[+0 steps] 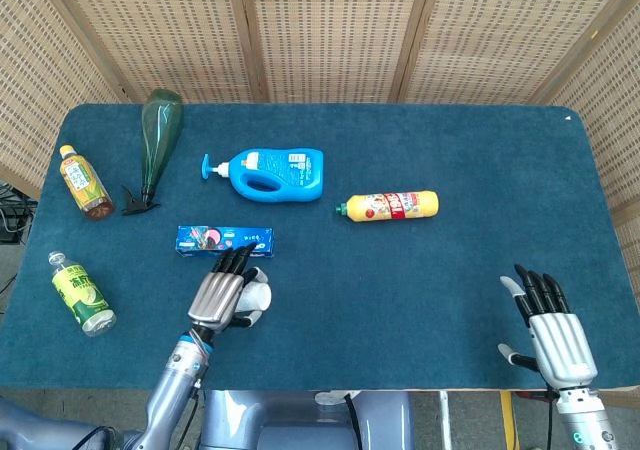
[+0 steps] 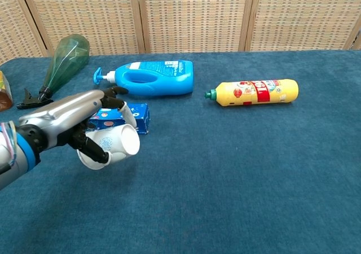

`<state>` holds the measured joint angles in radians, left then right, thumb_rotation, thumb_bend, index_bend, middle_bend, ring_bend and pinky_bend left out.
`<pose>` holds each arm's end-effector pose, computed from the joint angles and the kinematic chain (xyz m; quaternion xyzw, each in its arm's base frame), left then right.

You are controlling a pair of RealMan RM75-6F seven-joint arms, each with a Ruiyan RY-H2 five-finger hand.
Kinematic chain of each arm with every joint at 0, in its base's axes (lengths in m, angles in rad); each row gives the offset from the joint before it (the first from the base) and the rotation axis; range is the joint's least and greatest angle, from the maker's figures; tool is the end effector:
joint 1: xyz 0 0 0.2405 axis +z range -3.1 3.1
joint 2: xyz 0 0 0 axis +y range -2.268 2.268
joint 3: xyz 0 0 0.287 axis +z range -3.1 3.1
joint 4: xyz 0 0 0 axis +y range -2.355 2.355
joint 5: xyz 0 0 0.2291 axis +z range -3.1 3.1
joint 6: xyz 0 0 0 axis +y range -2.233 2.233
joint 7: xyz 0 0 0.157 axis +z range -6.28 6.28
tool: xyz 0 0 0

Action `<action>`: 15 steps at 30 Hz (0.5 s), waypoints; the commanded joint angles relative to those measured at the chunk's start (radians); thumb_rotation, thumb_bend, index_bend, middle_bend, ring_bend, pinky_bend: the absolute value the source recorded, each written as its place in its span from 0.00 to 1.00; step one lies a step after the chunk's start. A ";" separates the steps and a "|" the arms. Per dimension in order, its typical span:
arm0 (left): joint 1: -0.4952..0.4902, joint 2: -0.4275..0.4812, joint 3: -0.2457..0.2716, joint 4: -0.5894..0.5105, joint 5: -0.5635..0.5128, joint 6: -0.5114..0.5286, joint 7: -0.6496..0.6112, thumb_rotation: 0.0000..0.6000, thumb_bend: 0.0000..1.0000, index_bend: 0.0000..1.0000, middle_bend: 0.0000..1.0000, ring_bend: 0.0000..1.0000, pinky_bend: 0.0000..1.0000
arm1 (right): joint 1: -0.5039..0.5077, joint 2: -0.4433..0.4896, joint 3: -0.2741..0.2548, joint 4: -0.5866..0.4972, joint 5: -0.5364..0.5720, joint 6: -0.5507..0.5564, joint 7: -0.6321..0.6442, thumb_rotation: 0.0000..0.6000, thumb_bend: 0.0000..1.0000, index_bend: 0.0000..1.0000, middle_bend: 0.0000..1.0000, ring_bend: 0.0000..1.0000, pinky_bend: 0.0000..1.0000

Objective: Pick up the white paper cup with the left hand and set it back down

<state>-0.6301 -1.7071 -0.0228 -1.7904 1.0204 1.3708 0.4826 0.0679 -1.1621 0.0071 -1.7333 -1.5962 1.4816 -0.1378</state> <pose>-0.1368 0.2697 -0.0675 -0.6652 -0.4800 -0.4096 0.3991 -0.3069 -0.1793 0.1189 0.6259 -0.3890 0.3981 0.5464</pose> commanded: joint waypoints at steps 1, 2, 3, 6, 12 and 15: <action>0.064 -0.002 0.010 0.076 0.108 -0.017 -0.196 1.00 0.32 0.46 0.00 0.00 0.00 | 0.001 -0.002 0.000 0.000 0.000 -0.002 -0.003 1.00 0.06 0.00 0.00 0.00 0.02; 0.074 -0.001 0.013 0.090 0.123 -0.029 -0.252 1.00 0.32 0.46 0.00 0.00 0.00 | 0.001 -0.003 -0.001 0.001 0.001 -0.004 -0.005 1.00 0.06 0.00 0.00 0.00 0.02; 0.080 0.001 0.014 0.100 0.132 -0.037 -0.286 1.00 0.32 0.46 0.00 0.00 0.00 | 0.001 -0.004 -0.001 0.001 0.001 -0.005 -0.006 1.00 0.06 0.00 0.00 0.00 0.02; 0.110 0.010 0.031 0.165 0.173 -0.088 -0.467 1.00 0.32 0.46 0.00 0.00 0.00 | 0.003 -0.007 -0.003 0.002 0.004 -0.013 -0.013 1.00 0.06 0.00 0.00 0.00 0.02; 0.138 0.007 0.054 0.281 0.267 -0.135 -0.644 1.00 0.30 0.46 0.00 0.00 0.00 | 0.004 -0.012 -0.004 0.004 0.006 -0.016 -0.019 1.00 0.06 0.00 0.00 0.00 0.02; 0.149 0.006 0.059 0.303 0.288 -0.147 -0.666 1.00 0.30 0.46 0.00 0.00 0.00 | 0.004 -0.010 -0.003 0.004 0.007 -0.014 -0.016 1.00 0.06 0.00 0.00 0.00 0.01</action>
<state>-0.4935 -1.7010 0.0279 -1.5021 1.2934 1.2372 -0.1683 0.0719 -1.1724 0.0041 -1.7297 -1.5897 1.4672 -0.1541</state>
